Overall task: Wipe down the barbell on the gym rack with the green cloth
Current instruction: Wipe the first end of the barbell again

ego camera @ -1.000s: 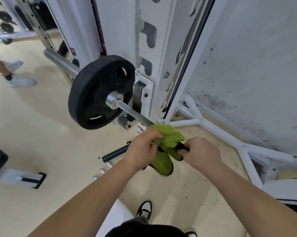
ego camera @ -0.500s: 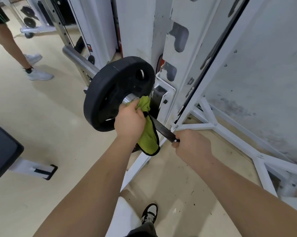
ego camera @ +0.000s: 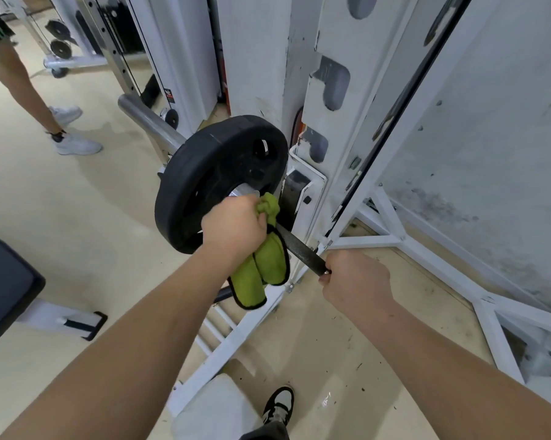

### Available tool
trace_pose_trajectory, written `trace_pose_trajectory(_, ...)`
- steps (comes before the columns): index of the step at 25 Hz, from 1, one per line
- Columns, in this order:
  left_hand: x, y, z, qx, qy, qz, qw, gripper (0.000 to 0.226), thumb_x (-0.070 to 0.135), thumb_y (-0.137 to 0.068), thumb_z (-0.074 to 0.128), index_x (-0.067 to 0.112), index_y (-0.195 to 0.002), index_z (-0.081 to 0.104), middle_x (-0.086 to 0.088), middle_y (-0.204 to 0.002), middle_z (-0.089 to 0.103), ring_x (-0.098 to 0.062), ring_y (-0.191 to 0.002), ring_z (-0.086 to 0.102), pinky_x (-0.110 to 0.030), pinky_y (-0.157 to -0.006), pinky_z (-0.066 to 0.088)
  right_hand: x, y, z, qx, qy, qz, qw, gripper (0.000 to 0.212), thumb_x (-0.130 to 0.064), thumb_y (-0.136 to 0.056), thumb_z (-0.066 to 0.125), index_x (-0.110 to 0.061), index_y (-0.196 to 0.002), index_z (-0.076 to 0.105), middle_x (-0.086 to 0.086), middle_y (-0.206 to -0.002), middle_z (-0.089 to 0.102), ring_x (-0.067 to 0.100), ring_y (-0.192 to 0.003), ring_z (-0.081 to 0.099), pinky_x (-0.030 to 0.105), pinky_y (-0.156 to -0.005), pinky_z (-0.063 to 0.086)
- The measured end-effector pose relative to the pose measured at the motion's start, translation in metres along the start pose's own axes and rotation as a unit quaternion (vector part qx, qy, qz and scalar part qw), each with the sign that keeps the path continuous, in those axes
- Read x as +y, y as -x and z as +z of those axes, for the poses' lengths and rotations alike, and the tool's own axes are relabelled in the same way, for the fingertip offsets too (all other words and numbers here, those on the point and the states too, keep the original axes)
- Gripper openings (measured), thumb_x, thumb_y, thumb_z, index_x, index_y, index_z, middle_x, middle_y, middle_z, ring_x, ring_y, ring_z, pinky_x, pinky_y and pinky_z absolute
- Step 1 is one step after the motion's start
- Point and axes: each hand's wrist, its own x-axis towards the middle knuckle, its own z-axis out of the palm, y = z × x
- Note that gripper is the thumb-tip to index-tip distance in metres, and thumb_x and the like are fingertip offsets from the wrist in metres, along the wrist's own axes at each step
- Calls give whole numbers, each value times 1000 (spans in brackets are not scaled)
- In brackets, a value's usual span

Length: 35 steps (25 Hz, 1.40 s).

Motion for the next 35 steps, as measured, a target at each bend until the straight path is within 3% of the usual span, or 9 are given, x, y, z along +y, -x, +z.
trace_pose_trajectory(5,32,18,15,-32,-30,3,999,18,31,-95,52,22,-104,64,-4,-90,64,-34,-85,65,-33,-65,40,3,1,4,16,-5,-3,1000,8,-24,-94,59,-24,-93,66,-8,-68,50,22,-73,57,29,-63,42)
trace_pose_trajectory(10,-3,-2,-6,5,-73,16,997,30,41,-97,54,32,-122,66,-5,-101,69,-35,-92,68,-33,-65,45,5,1,8,30,-13,1,999,12,-26,-95,58,-25,-91,69,-7,-68,53,21,-73,60,28,-60,39)
trace_pose_trajectory(13,23,17,3,7,-50,-37,998,18,27,-95,54,20,-108,63,-4,-84,60,-34,-78,63,-34,-63,41,5,2,11,33,-23,4,999,11,-26,-94,58,-26,-91,68,-7,-69,53,21,-73,58,27,-59,38)
trace_pose_trajectory(16,61,64,26,-62,-18,45,997,10,21,-89,59,19,-94,51,-2,-79,59,-31,-75,65,-32,-61,42,7,2,10,35,-29,24,999,9,-25,-91,60,-25,-84,65,-6,-70,55,23,-73,57,27,-57,36)
trace_pose_trajectory(18,55,70,36,-50,-1,108,993,11,32,-95,55,22,-99,58,-3,-88,65,-31,-83,68,-32,-60,41,8,3,10,34,-44,30,998,10,-26,-90,61,-24,-84,69,-5,-73,59,25,-73,58,27,-56,37)
trace_pose_trajectory(22,37,61,43,38,56,35,997,24,37,-98,54,31,-118,66,-5,-96,65,-33,-82,67,-33,-60,44,9,3,13,36,-54,41,997,13,-27,-92,61,-24,-86,72,-2,-74,61,26,-73,56,26,-54,35)
trace_pose_trajectory(26,55,83,46,-21,90,142,986,24,34,-97,54,33,-117,67,-3,-99,65,-30,-89,66,-35,-67,50,12,0,15,20,-57,45,997,11,-22,-89,63,-24,-86,74,-1,-73,61,26,-70,59,25,-49,32)
trace_pose_trajectory(29,39,51,38,20,35,71,997,21,32,-99,51,30,-115,65,-4,-96,63,-34,-87,67,-33,-64,45,14,0,11,7,-83,50,995,14,-34,-90,69,-22,-88,75,3,-78,66,27,-74,62,27,-52,36)
trace_pose_trajectory(35,48,100,42,-100,259,90,957,21,38,-90,58,34,-104,73,5,-83,73,-23,-79,66,-40,-71,57,12,2,17,17,-56,53,997,11,-21,-90,62,-20,-85,72,1,-74,61,26,-70,59,29,-55,45)
